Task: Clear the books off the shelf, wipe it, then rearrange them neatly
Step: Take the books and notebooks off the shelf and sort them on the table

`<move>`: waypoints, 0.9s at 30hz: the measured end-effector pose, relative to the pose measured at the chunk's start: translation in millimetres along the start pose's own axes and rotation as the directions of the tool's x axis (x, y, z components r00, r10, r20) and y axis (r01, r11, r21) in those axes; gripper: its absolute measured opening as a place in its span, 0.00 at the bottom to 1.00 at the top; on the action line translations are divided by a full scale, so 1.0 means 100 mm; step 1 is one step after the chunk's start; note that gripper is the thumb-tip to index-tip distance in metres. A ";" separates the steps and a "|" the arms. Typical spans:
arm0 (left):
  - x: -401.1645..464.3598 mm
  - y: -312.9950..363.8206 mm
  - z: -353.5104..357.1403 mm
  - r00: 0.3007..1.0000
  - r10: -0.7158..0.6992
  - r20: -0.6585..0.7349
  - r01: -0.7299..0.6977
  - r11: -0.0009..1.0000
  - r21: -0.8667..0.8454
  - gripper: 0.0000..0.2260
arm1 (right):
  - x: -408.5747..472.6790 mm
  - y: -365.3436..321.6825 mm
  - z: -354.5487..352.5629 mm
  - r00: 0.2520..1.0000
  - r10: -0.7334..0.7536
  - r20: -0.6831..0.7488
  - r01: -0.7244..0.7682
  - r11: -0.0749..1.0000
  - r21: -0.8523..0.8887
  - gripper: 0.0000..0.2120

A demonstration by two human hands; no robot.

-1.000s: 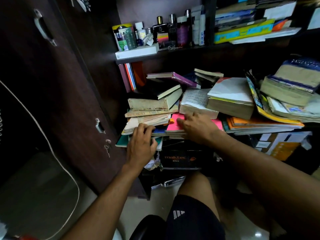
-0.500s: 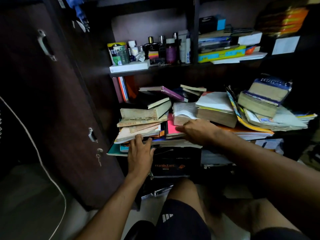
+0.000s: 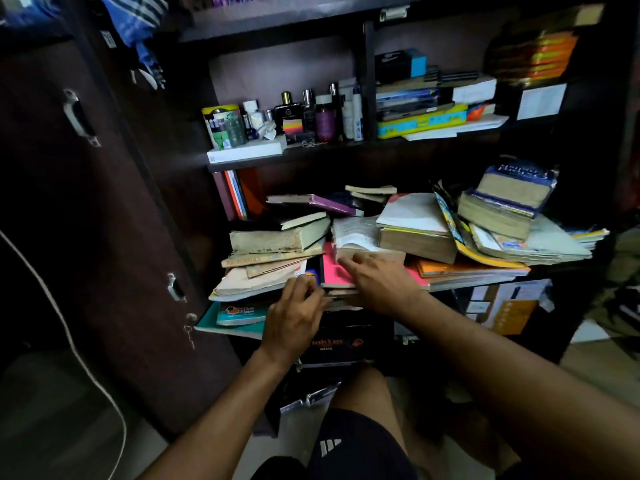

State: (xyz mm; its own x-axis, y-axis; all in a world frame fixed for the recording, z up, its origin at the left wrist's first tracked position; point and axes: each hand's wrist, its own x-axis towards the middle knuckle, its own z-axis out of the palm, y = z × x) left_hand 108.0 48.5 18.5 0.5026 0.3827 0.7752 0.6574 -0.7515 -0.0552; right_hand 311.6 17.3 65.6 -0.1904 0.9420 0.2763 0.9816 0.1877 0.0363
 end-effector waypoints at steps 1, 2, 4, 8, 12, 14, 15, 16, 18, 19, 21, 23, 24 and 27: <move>-0.03 0.05 -0.03 0.999 0.009 -0.035 -0.010 0.999 -0.033 0.10 | -0.02 0.00 0.00 1.000 -0.011 0.007 0.011 1.000 -0.011 0.31; -0.05 0.09 -0.06 0.998 0.004 -0.066 -0.008 0.998 -0.059 0.10 | -0.04 0.00 0.00 1.000 -0.022 0.002 0.022 1.000 -0.022 0.30; -0.08 0.15 -0.09 0.991 -0.072 -0.109 0.060 0.992 -0.107 0.08 | -0.06 0.00 -0.01 0.999 -0.039 -0.016 0.039 0.998 -0.044 0.25; -0.32 0.25 0.02 0.865 -0.497 -0.070 0.434 0.811 -0.393 0.25 | -0.03 0.00 -0.20 0.998 -0.048 0.039 0.049 0.998 -0.032 0.24; -0.49 0.24 0.22 0.716 -0.625 0.310 0.698 0.641 -0.319 0.36 | 0.08 0.13 -0.82 0.995 -0.083 0.059 0.081 0.996 0.036 0.25; -0.43 0.25 0.36 0.671 -0.577 0.466 0.689 0.717 -0.104 0.42 | 0.10 0.17 -1.18 0.994 -0.084 0.069 0.081 0.996 0.039 0.27; -0.39 0.26 0.42 0.673 -0.563 0.480 0.656 0.754 -0.035 0.43 | 0.10 0.18 -1.31 0.995 -0.070 0.076 0.066 0.997 0.050 0.29; -0.32 0.30 0.43 0.675 -0.569 0.470 0.647 0.762 -0.006 0.43 | 0.08 0.19 -1.45 0.996 -0.044 0.077 0.039 0.997 0.059 0.31; -0.20 0.34 0.42 0.699 -0.557 0.449 0.613 0.790 0.025 0.34 | -0.01 0.21 -1.68 0.997 0.025 0.069 -0.031 0.995 0.093 0.37; -0.16 0.36 0.39 0.709 -0.547 0.445 0.589 0.806 0.052 0.29 | -0.06 0.22 -1.77 0.997 0.046 0.054 -0.052 0.992 0.114 0.38; -0.12 0.38 0.39 0.695 -0.552 0.461 0.568 0.814 0.119 0.26 | -0.18 0.22 -1.90 0.996 0.085 0.013 -0.086 0.987 0.133 0.40; -0.10 0.38 0.39 0.652 -0.572 0.498 0.599 0.791 0.124 0.30 | -0.30 0.23 -1.99 0.990 0.135 -0.032 -0.130 0.983 0.129 0.41; -0.07 0.37 0.38 0.638 -0.561 0.527 0.606 0.789 0.105 0.32 | -0.36 0.25 -2.03 0.986 0.158 -0.056 -0.150 0.980 0.132 0.40; 0.15 0.34 0.03 0.588 -0.480 0.651 0.567 0.818 0.091 0.32 | -0.57 0.31 -2.06 0.974 0.176 -0.144 -0.158 0.979 0.131 0.33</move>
State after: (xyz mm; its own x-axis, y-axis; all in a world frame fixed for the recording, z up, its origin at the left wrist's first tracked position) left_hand 139.9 30.1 26.1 0.3454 0.9357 0.0720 0.8745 -0.3487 0.3371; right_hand 356.8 -87.8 249.4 -0.0099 0.9104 0.4135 0.9885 0.0715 -0.1336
